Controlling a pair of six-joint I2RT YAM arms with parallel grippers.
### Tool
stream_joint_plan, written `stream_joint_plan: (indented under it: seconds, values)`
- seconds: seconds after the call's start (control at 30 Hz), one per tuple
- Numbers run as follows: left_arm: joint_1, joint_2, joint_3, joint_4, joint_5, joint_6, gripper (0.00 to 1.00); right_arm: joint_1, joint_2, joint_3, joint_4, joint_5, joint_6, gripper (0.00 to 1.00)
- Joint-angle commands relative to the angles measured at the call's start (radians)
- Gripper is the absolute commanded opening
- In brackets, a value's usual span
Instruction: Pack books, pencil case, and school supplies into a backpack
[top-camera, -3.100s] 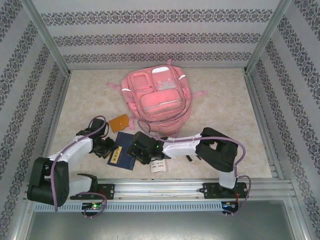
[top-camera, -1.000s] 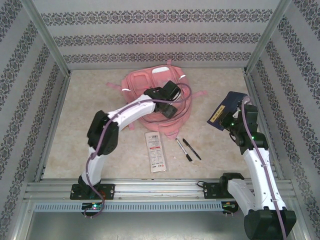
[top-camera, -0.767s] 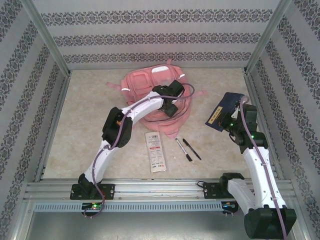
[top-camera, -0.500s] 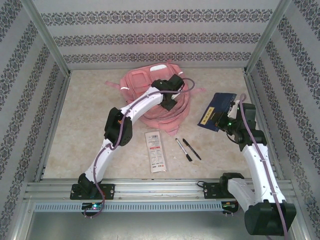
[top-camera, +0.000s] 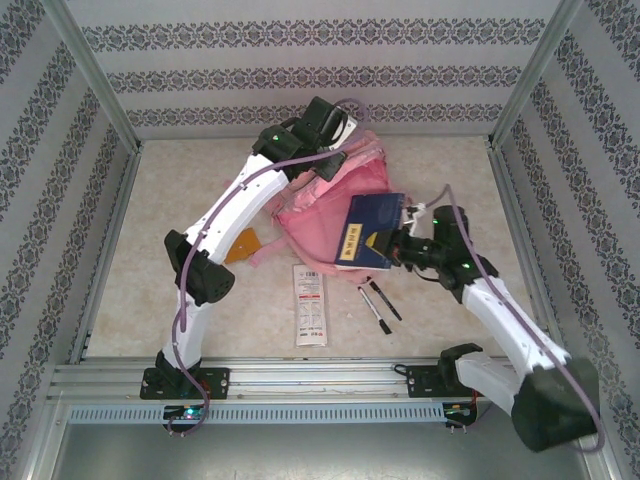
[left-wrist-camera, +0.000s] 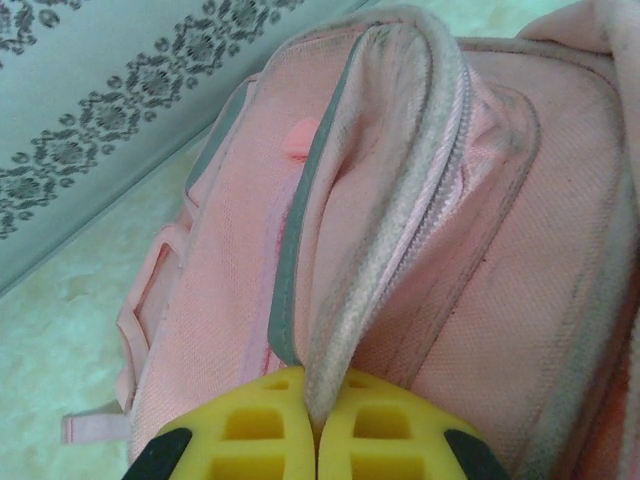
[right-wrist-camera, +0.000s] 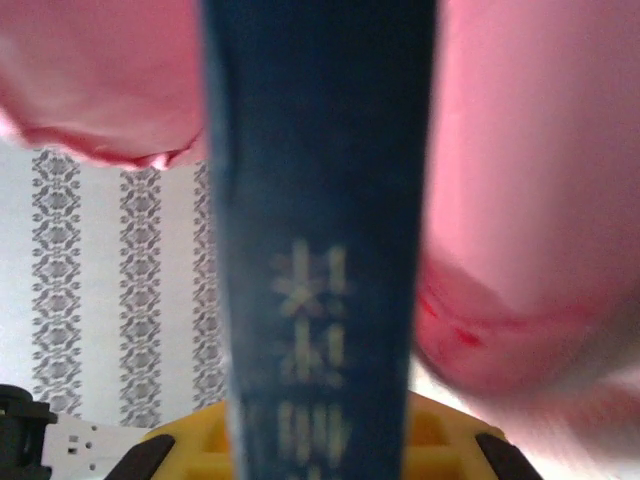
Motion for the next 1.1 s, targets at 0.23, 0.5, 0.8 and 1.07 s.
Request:
stream_joint_plan:
  seconds: [0.23,0.5,0.8,1.07]
  values:
    - [0.001,-0.065,0.049,0.117,0.116,-0.087,0.0,0.082,0.425,0.159,0.502,0.262,0.302,0.0]
    - [0.001,-0.061,0.048,0.119,0.145,-0.184,0.0,0.122,0.676,0.306,0.659,0.493,0.415,0.0]
    - [0.001,-0.046,0.047,0.131,0.184,-0.267,0.0,0.249,0.924,0.475,0.753,0.817,0.525,0.04]
    - [0.001,-0.038,0.048,0.181,0.201,-0.333,0.0,0.365,1.053,0.587,0.708,0.994,0.723,0.12]
